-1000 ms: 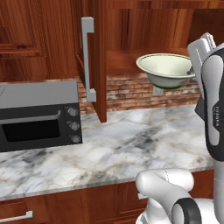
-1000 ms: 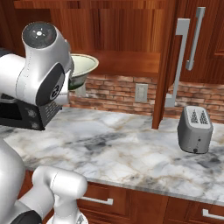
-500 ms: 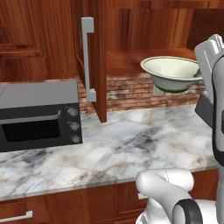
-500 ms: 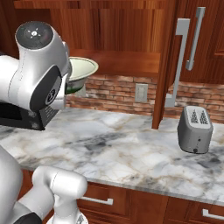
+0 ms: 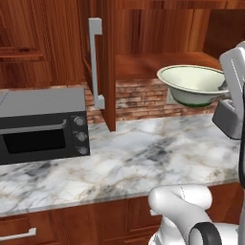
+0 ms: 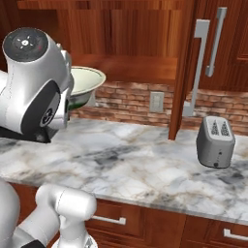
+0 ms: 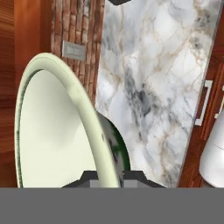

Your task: Pick up the bowls from the cabinet and place each bowl in front of a stool on the dining counter.

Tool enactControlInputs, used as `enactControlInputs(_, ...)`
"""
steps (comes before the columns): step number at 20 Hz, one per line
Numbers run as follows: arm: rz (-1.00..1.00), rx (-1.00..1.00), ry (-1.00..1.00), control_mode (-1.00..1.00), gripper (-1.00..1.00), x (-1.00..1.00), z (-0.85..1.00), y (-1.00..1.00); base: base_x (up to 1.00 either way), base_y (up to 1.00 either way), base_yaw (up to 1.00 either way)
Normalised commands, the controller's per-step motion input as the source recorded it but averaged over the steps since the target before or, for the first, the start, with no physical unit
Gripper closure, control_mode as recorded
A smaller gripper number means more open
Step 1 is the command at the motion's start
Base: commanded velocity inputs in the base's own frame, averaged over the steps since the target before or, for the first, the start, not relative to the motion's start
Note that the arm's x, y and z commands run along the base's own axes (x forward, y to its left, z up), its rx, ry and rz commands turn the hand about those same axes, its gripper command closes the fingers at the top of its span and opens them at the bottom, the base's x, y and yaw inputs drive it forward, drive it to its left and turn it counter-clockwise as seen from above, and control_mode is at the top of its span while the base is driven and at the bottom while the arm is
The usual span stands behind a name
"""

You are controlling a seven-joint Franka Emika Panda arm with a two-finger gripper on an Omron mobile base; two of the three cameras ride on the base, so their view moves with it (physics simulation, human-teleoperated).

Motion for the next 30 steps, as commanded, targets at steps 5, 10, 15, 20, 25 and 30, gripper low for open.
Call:
enactControlInputs(5, 0.00, 0.00, 0.00, 1.00, 1.00, 0.00, 0.00, 0.00, -0.90, -0.05, 0.04)
enactControlInputs(10, 0.00, 0.00, 0.00, 1.00, 1.00, 0.00, 0.00, 0.00, -1.00, -0.06, 0.32)
enactControlInputs(15, 0.00, 0.00, 0.00, 1.00, 1.00, 0.00, 0.00, 0.00, -0.57, 0.00, 0.68)
enactControlInputs(20, 0.00, 0.00, 0.00, 1.00, 1.00, 0.00, 0.00, 0.00, -0.02, 0.00, 0.99)
enactControlInputs(25, 0.00, 0.00, 0.00, 1.00, 1.00, 0.00, 0.00, 0.00, 0.00, 0.00, 1.00)
enactControlInputs(30, 0.00, 0.00, 0.00, 1.00, 1.00, 0.00, 0.00, 0.00, 0.00, 0.00, 1.00)
